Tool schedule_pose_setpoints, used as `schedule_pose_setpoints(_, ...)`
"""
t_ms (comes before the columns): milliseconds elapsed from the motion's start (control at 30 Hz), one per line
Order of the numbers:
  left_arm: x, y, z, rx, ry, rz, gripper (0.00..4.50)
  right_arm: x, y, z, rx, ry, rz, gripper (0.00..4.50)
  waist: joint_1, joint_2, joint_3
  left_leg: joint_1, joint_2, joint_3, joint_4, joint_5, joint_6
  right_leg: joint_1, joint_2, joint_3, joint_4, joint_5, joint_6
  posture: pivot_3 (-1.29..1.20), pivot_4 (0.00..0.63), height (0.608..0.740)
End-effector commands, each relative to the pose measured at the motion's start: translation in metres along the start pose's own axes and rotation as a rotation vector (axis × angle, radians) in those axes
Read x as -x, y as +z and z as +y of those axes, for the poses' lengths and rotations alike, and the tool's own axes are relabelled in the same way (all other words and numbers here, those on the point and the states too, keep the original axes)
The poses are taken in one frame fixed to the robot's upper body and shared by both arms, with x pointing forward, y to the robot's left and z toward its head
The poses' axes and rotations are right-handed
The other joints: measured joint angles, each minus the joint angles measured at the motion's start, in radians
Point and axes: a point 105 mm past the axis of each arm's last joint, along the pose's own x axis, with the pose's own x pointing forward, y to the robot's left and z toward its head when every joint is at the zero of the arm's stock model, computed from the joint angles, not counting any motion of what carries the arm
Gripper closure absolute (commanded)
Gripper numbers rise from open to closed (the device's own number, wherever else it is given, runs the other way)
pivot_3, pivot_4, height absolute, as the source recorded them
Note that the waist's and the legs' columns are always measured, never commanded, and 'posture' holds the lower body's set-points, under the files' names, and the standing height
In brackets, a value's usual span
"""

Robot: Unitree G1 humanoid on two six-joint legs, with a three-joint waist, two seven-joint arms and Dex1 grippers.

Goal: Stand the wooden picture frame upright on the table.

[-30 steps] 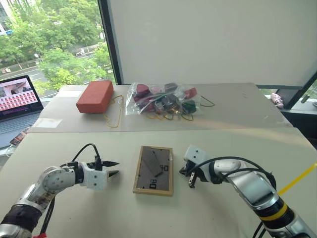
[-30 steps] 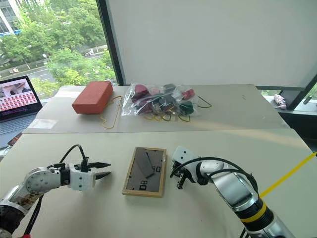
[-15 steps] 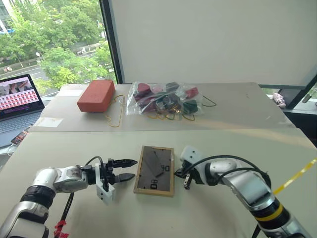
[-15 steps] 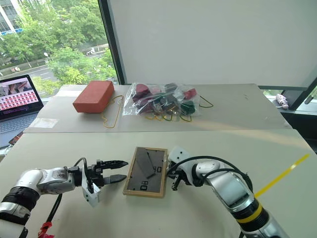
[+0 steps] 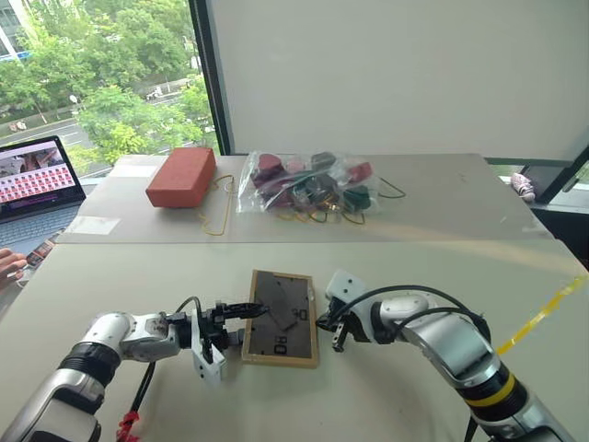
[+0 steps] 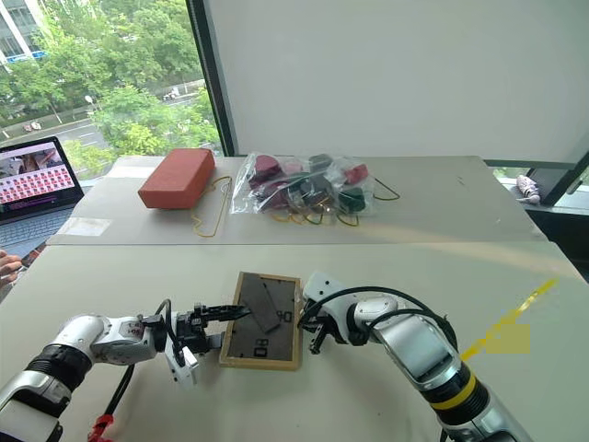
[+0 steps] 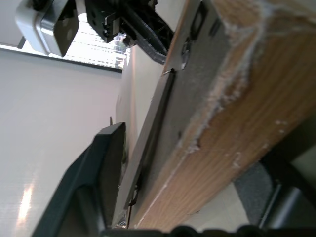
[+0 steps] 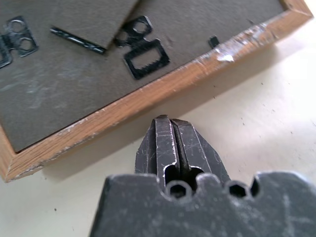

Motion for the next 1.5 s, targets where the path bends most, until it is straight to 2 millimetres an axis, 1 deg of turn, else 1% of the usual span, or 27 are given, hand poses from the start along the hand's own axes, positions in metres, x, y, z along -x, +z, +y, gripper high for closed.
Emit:
schedule_pose_setpoints(33, 0.006, 0.01, -0.021, 0.052, -0.083, -0.021, 3.01, 0.008, 0.004, -0.012, 0.007, -0.045, -0.023, 4.5, -0.001, 0.0, 0.0, 0.0, 0.0, 0.0, 0.0, 0.0, 0.0, 0.0, 0.0, 0.0, 0.0, 0.0, 0.0, 0.0, 0.15, 0.74)
schedule_pose_setpoints(67, 0.007, 0.009, -0.021, 0.054, -0.084, -0.019, 3.31, 0.01, 0.004, -0.015, 0.006, -0.054, -0.023, 4.5, -0.001, 0.0, 0.0, 0.0, 0.0, 0.0, 0.0, 0.0, 0.0, 0.0, 0.0, 0.0, 0.0, 0.0, 0.0, 0.0, 0.15, 0.74)
schedule_pose_setpoints(133, 0.007, 0.009, -0.022, 0.056, -0.088, -0.015, 3.37, 0.015, 0.003, -0.024, 0.003, -0.084, -0.02, 4.5, -0.001, 0.0, 0.0, 0.0, 0.0, 0.0, 0.0, 0.0, 0.0, 0.0, 0.0, 0.0, 0.0, 0.0, 0.0, 0.0, 0.15, 0.74)
schedule_pose_setpoints(200, 0.008, 0.009, -0.024, 0.053, -0.096, -0.012, 3.37, 0.03, 0.002, -0.046, -0.009, -0.154, -0.021, 4.5, 0.0, 0.0, 0.0, 0.0, 0.0, 0.0, 0.0, 0.0, 0.0, 0.0, 0.0, 0.0, 0.0, 0.0, 0.0, 0.0, 0.15, 0.74)
schedule_pose_setpoints(233, 0.008, 0.009, -0.024, 0.053, -0.097, -0.012, 3.37, 0.035, 0.002, -0.053, -0.013, -0.178, -0.022, 4.5, 0.0, 0.0, 0.0, 0.0, 0.0, 0.0, 0.0, 0.0, 0.0, 0.0, 0.0, 0.0, 0.0, 0.0, 0.0, 0.0, 0.15, 0.74)
schedule_pose_setpoints(267, 0.007, 0.009, -0.024, 0.052, -0.097, -0.009, 3.37, 0.043, 0.009, -0.065, -0.022, -0.214, -0.047, 4.5, 0.0, 0.0, 0.0, 0.0, 0.0, 0.0, 0.0, 0.0, 0.0, 0.0, 0.0, 0.0, 0.0, 0.0, 0.0, 0.0, 0.15, 0.74)
schedule_pose_setpoints(300, 0.007, 0.009, -0.024, 0.052, -0.094, -0.007, 3.37, 0.048, 0.017, -0.071, -0.03, -0.233, -0.079, 4.5, -0.002, 0.0, 0.0, 0.0, 0.0, 0.0, 0.0, 0.0, 0.0, 0.0, 0.0, 0.0, 0.0, 0.0, 0.0, 0.0, 0.15, 0.74)
schedule_pose_setpoints(333, 0.007, 0.008, -0.024, 0.053, -0.086, -0.002, 3.37, 0.052, 0.029, -0.075, -0.044, -0.23, -0.13, 4.5, -0.004, 0.0, 0.0, 0.0, 0.0, 0.0, 0.0, 0.0, 0.0, 0.0, 0.0, 0.0, 0.0, 0.0, 0.0, 0.0, 0.15, 0.74)
schedule_pose_setpoints(367, 0.007, 0.008, -0.023, 0.054, -0.08, 0.001, 3.37, 0.054, 0.037, -0.076, -0.054, -0.223, -0.165, 4.5, -0.007, 0.0, 0.0, 0.0, 0.0, 0.0, 0.0, 0.0, 0.0, 0.0, 0.0, 0.0, 0.0, 0.0, 0.0, 0.0, 0.15, 0.74)
schedule_pose_setpoints(400, 0.006, 0.007, -0.023, 0.053, -0.075, 0.005, 3.37, 0.053, 0.049, -0.074, -0.074, -0.195, -0.21, 4.2, -0.009, 0.0, 0.0, 0.001, 0.0, 0.0, 0.0, 0.0, 0.0, 0.0, 0.0, 0.0, 0.0, 0.0, 0.0, 0.0, 0.15, 0.74)
schedule_pose_setpoints(433, 0.005, 0.007, -0.022, 0.057, -0.067, 0.007, 3.37, 0.05, 0.062, -0.068, -0.086, -0.143, -0.257, 3.89, -0.011, 0.0, 0.0, 0.001, 0.0, 0.0, 0.0, 0.0, 0.0, 0.0, 0.0, 0.0, 0.001, 0.0, 0.0, 0.0, 0.15, 0.74)
schedule_pose_setpoints(500, 0.004, 0.007, -0.022, 0.06, -0.063, 0.009, 3.37, 0.043, 0.082, -0.053, -0.13, -0.024, -0.319, 3.32, -0.014, 0.0, 0.0, 0.001, 0.0, 0.0, 0.0, 0.0, 0.0, 0.0, 0.0, 0.0, 0.001, 0.0, 0.0, 0.0, 0.15, 0.74)
schedule_pose_setpoints(533, 0.004, 0.008, -0.022, 0.065, -0.056, 0.006, 3.37, 0.039, 0.091, -0.044, -0.183, 0.062, -0.348, 3.0, -0.015, 0.001, 0.0, 0.001, 0.0, 0.0, 0.0, 0.0, 0.0, 0.0, 0.0, 0.0, 0.002, 0.0, 0.0, 0.0, 0.15, 0.74)
schedule_pose_setpoints(567, 0.003, 0.008, -0.021, 0.066, -0.051, 0.005, 3.37, 0.034, 0.098, -0.036, -0.213, 0.126, -0.36, 2.64, -0.016, 0.001, 0.0, 0.001, 0.0, 0.0, 0.0, 0.0, 0.0, 0.0, 0.0, 0.0, 0.002, 0.0, 0.0, 0.0, 0.15, 0.74)
schedule_pose_setpoints(633, 0.002, 0.009, -0.02, 0.065, -0.05, 0.003, 3.37, 0.026, 0.103, -0.024, -0.221, 0.206, -0.341, 1.95, -0.015, 0.001, 0.0, 0.001, 0.0, 0.0, 0.0, 0.0, 0.0, -0.001, 0.0, 0.0, 0.01, 0.0, 0.0, 0.0, 0.15, 0.74)
schedule_pose_setpoints(667, 0.002, 0.009, -0.02, 0.064, -0.049, 0.001, 3.37, 0.021, 0.106, -0.019, -0.224, 0.247, -0.333, 1.68, -0.014, 0.001, 0.0, 0.0, -0.001, -0.001, 0.0, 0.0, 0.0, -0.001, 0.0, 0.0, 0.01, 0.0, 0.0, 0.0, 0.15, 0.74)
schedule_pose_setpoints(733, 0.002, 0.01, -0.02, 0.061, -0.05, -0.003, 3.37, 0.01, 0.11, -0.012, -0.247, 0.306, -0.314, 0.92, -0.016, 0.001, 0.0, 0.0, -0.001, -0.001, 0.0, 0.0, 0.0, -0.002, -0.001, 0.0, 0.01, 0.0, 0.0, 0.0, 0.15, 0.74)
schedule_pose_setpoints(767, 0.001, 0.011, -0.02, 0.059, -0.049, -0.005, 3.37, 0.005, 0.11, -0.009, -0.254, 0.333, -0.298, 0.53, -0.018, 0.001, 0.0, 0.0, -0.001, -0.001, 0.0, 0.0, 0.0, -0.002, -0.001, 0.0, 0.01, 0.0, 0.0, 0.0, 0.15, 0.74)
schedule_pose_setpoints(833, 0.001, 0.011, -0.019, 0.057, -0.045, -0.005, 3.37, -0.006, 0.104, -0.007, -0.248, 0.35, -0.251, 0.05, -0.019, 0.001, -0.001, 0.0, -0.001, -0.001, 0.0, 0.0, -0.001, -0.003, -0.001, 0.0, 0.012, 0.0, 0.0, 0.0, 0.15, 0.74)
schedule_pose_setpoints(967, -0.001, 0.011, -0.017, 0.053, -0.035, -0.006, 3.37, -0.017, 0.092, -0.007, -0.245, 0.376, -0.189, 0.05, -0.018, 0.002, -0.001, 0.0, -0.001, -0.001, 0.0, 0.001, -0.001, -0.003, -0.001, 0.0, 0.012, 0.0, 0.0, 0.0, 0.15, 0.74)
schedule_pose_setpoints(1067, -0.002, 0.011, -0.016, 0.053, -0.029, -0.002, 3.37, -0.025, 0.089, 0.004, -0.271, 0.469, -0.17, 0.05, -0.019, 0.002, -0.001, -0.002, -0.002, -0.001, 0.0, 0.001, -0.002, -0.006, -0.001, 0.0, 0.013, 0.0, 0.0, 0.0, 0.15, 0.74)
schedule_pose_setpoints(1100, -0.002, 0.011, -0.016, 0.053, -0.028, -0.004, 3.37, -0.029, 0.088, 0.005, -0.285, 0.481, -0.167, 0.05, -0.02, 0.002, -0.001, -0.002, -0.002, -0.001, 0.0, 0.001, -0.002, -0.007, -0.001, 0.0, 0.013, 0.0, 0.0, 0.0, 0.15, 0.74)
schedule_pose_setpoints(1200, -0.004, 0.013, -0.015, 0.057, -0.022, -0.008, 3.37, -0.037, 0.085, 0.001, -0.302, 0.471, -0.162, 0.05, -0.021, 0.002, -0.001, -0.003, -0.002, 0.0, 0.0, 0.002, -0.002, -0.009, -0.001, 0.0, 0.015, 0.0, 0.0, 0.0, 0.15, 0.74)
schedule_pose_setpoints(1367, -0.004, 0.013, -0.015, 0.064, -0.019, -0.003, 3.37, -0.032, 0.092, 0.01, -0.3, 0.534, -0.187, 0.05, -0.021, 0.003, -0.003, -0.006, -0.002, 0.0, 0.002, 0.002, -0.004, -0.013, -0.002, 0.0, 0.017, 0.0, 0.0, 0.0, 0.15, 0.74)
schedule_pose_setpoints(1433, -0.005, 0.013, -0.015, 0.064, -0.02, 0.0, 3.37, -0.022, 0.102, 0.017, -0.29, 0.582, -0.231, 0.05, -0.021, 0.003, -0.003, -0.007, -0.002, 0.0, 0.002, 0.002, -0.004, -0.014, -0.002, 0.0, 0.017, 0.0, 0.0, 0.0, 0.15, 0.74)
schedule_pose_setpoints(1500, -0.006, 0.012, -0.016, 0.065, -0.023, 0.003, 3.37, -0.011, 0.111, 0.019, -0.279, 0.604, -0.274, 0.05, -0.021, 0.003, -0.003, -0.007, -0.002, 0.0, 0.002, 0.002, -0.004, -0.014, -0.002, 0.0, 0.017, 0.0, 0.0, 0.0, 0.15, 0.74)
